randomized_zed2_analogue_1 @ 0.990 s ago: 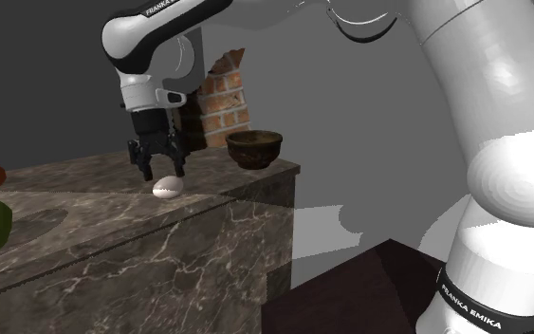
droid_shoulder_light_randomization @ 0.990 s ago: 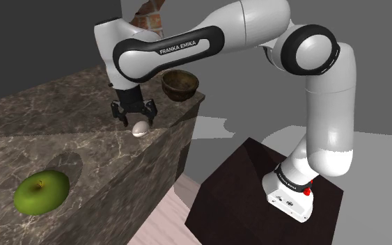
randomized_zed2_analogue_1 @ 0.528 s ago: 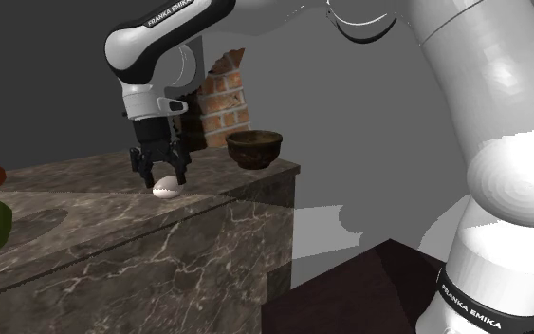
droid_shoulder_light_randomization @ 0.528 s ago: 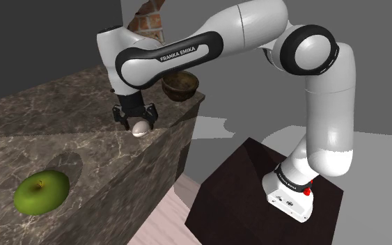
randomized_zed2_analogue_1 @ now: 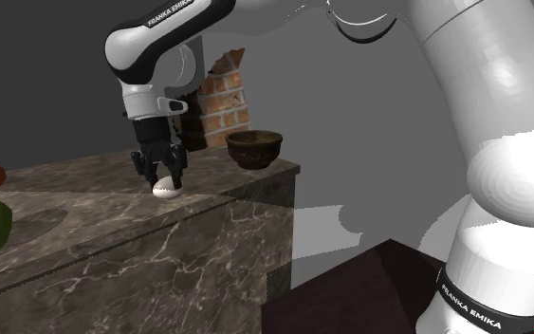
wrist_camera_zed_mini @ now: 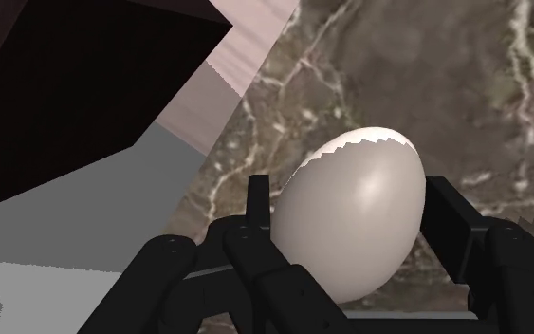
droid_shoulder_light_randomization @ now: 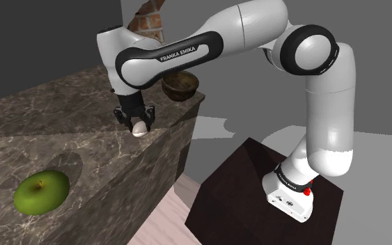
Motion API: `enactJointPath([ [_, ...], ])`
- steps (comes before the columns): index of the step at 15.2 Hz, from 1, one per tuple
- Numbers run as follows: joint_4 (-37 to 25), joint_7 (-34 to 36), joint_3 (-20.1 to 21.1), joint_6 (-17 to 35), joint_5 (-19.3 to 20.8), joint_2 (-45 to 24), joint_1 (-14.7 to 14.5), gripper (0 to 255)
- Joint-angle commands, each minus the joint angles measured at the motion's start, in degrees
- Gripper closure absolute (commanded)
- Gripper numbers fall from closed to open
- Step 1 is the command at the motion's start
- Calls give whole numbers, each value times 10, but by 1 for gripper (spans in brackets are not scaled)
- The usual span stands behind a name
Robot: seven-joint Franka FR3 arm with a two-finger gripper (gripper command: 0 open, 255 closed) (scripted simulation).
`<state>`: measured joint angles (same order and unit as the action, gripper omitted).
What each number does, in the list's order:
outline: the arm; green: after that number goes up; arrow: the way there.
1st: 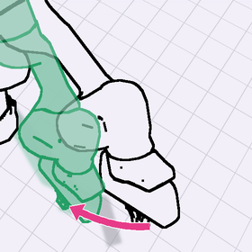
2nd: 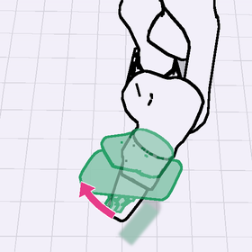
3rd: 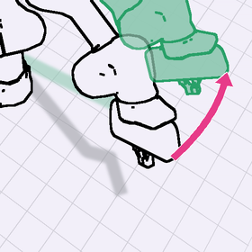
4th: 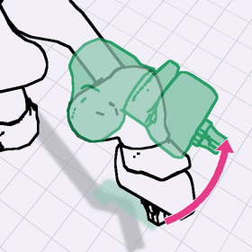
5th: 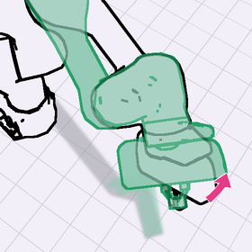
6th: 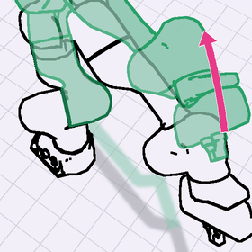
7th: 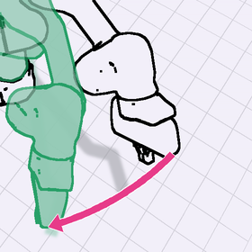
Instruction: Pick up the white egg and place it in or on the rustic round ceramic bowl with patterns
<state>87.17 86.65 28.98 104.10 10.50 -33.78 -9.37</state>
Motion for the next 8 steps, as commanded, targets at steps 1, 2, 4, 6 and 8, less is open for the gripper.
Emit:
enactJointPath([
  [1,0,0,0,0,0,0,0,255],
  [2,0,0,0,0,0,0,0,255],
  [4,0,0,0,0,0,0,0,255],
  [6,-3,0,1,-6,-1,3,0,255],
  [8,-10,-1,3,-18,-4,9,1,255],
])
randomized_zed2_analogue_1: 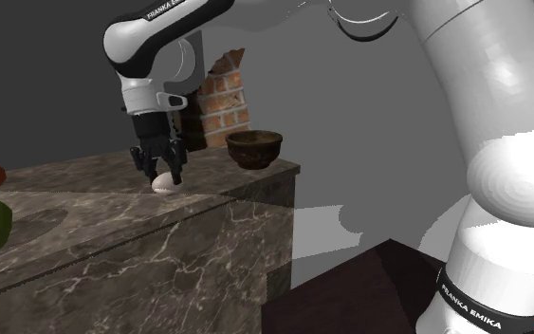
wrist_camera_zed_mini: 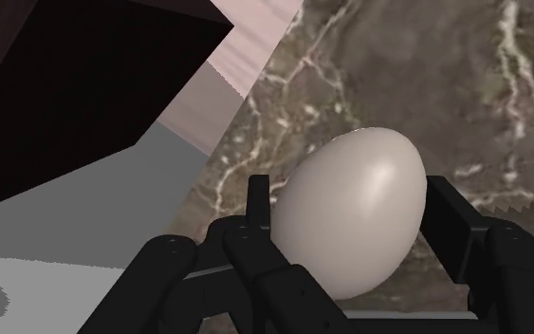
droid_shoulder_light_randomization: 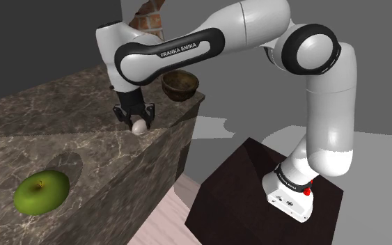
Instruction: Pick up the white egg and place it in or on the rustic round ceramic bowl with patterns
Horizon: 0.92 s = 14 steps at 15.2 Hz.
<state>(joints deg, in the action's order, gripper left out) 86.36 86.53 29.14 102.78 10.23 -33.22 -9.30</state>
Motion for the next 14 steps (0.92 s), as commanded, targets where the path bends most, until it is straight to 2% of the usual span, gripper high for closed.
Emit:
enactJointPath([
  [1,-6,0,2,-11,-3,5,0,255],
  [14,-72,-3,10,-98,-15,30,-2,255],
])
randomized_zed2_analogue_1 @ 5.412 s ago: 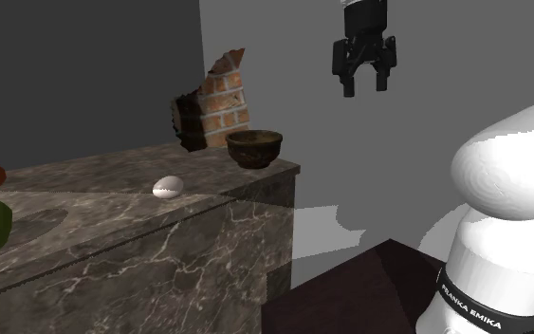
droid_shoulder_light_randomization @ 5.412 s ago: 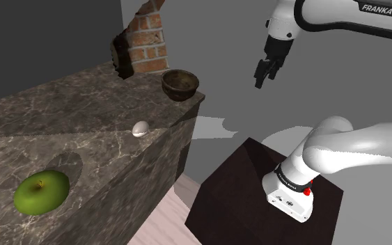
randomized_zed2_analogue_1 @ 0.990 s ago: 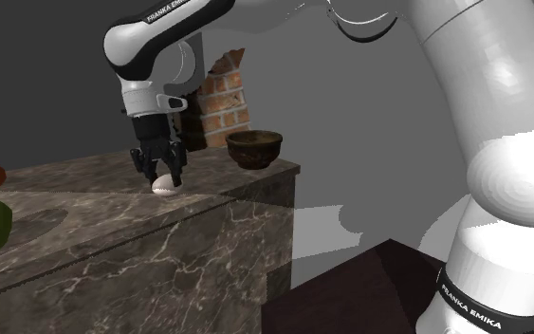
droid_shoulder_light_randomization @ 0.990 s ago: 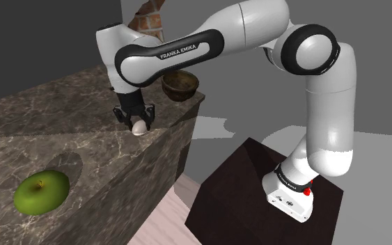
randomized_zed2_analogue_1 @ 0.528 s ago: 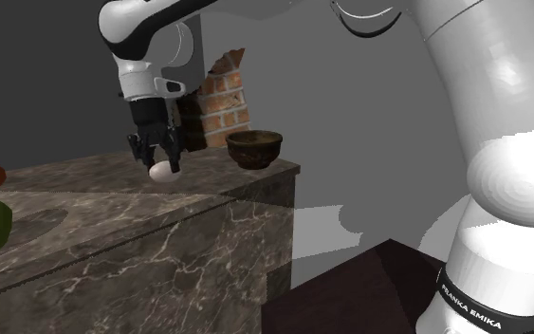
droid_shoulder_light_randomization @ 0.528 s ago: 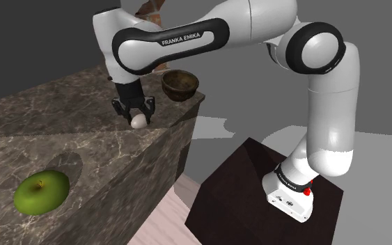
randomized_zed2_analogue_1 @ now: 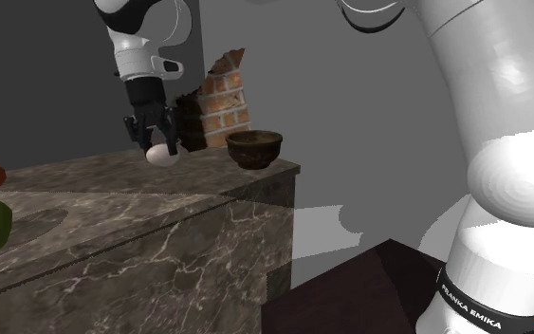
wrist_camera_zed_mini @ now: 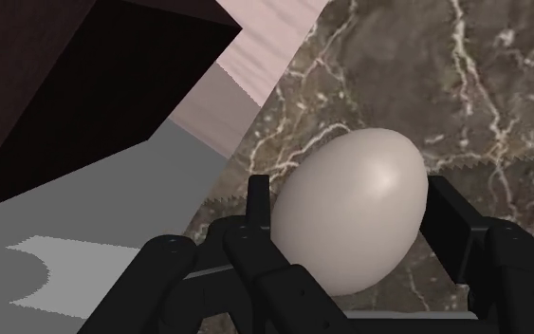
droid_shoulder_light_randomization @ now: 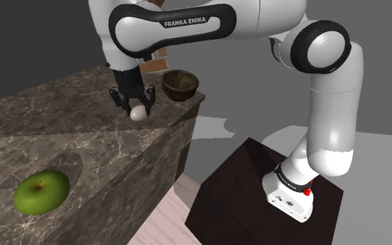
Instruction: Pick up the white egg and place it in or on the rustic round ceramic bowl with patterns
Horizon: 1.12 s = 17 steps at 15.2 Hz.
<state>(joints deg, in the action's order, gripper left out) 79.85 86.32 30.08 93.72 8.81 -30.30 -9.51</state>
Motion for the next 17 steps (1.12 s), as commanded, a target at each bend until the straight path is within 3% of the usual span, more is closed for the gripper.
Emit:
enactJointPath([
  [1,-13,-1,1,-15,-1,2,-1,255],
  [16,-135,2,4,-129,-1,-3,-19,255],
  [17,-125,-10,2,-127,-3,5,-7,255],
])
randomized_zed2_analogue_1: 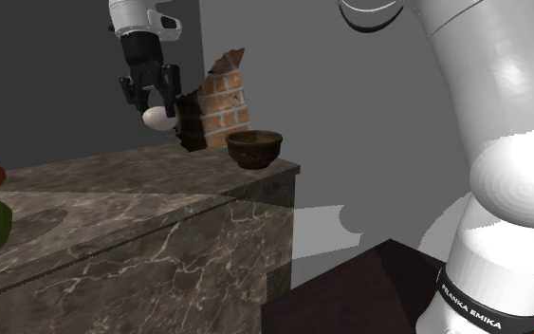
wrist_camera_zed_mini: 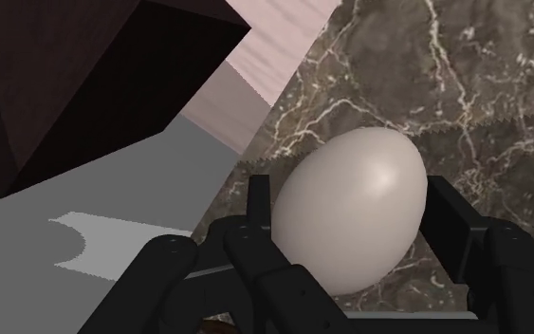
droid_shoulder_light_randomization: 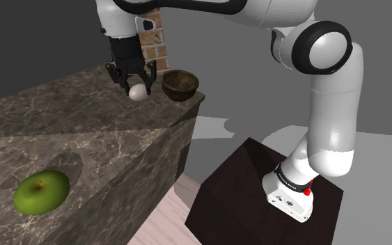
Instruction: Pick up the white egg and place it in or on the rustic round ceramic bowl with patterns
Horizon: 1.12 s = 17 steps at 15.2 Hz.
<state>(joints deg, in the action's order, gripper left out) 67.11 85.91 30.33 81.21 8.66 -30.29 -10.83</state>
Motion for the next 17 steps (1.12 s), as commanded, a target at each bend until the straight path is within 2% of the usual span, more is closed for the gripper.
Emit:
enactJointPath([
  [1,12,-18,-3,0,-3,12,18,255],
  [9,50,-116,-26,4,-5,45,101,255],
  [17,25,-211,-55,-11,10,37,164,255],
])
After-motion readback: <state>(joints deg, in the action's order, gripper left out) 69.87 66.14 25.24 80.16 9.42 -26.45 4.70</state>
